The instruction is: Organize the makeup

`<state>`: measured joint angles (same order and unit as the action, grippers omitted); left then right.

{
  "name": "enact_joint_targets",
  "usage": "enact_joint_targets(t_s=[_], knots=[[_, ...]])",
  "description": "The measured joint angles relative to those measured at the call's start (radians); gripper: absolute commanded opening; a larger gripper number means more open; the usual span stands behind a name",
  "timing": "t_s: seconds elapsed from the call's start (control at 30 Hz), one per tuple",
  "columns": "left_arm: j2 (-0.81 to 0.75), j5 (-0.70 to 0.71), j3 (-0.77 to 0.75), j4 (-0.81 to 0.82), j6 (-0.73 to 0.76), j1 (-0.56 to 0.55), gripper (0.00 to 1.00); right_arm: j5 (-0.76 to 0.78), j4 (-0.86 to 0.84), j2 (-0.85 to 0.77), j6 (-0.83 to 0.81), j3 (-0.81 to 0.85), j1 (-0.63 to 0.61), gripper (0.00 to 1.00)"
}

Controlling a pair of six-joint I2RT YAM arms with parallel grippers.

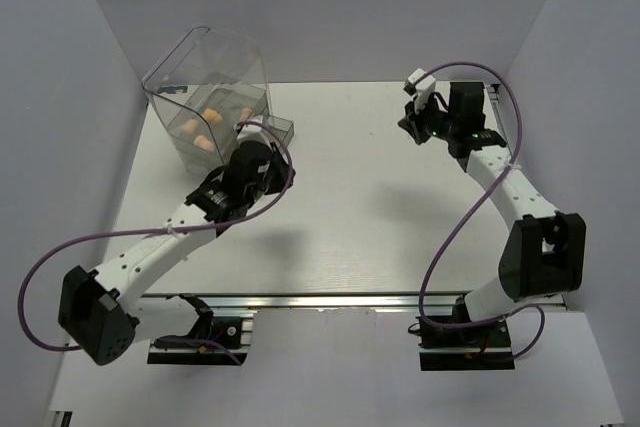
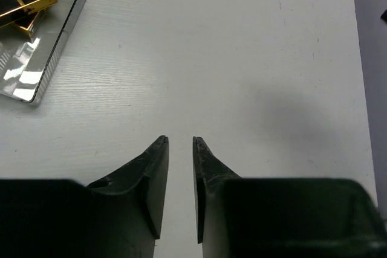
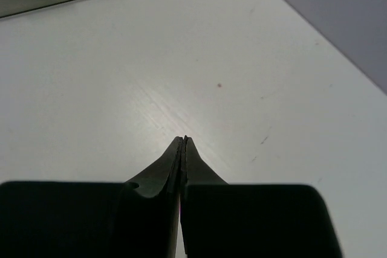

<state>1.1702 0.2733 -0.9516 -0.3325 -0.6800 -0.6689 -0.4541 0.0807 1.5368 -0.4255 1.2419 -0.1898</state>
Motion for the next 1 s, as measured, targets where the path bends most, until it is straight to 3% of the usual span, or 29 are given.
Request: enact_joint_targets(t_s=[0.17, 0.47, 0.7, 1.0], knots=[[0.119, -0.118, -0.137, -0.008, 0.042, 0.097, 0.5, -0.06, 0.037, -0.093, 0.035, -0.107, 0.006, 0.0], [0.376, -0.221, -0.373, -0.105, 0.145, 0.144, 0.58, -0.085, 0.03, -0.135, 0.08, -0.165, 0.035, 0.0], [0.549, -0.203, -0.458, -0.201, 0.224, 0.143, 0.6, -0.084, 0.022, -0.135, 0.087, -0.173, 0.056, 0.0], [0.707, -0.113, -0.504, -0.289, 0.314, 0.146, 0.72, -0.084, 0.018, -0.134, 0.105, -0.193, 0.066, 0.0]])
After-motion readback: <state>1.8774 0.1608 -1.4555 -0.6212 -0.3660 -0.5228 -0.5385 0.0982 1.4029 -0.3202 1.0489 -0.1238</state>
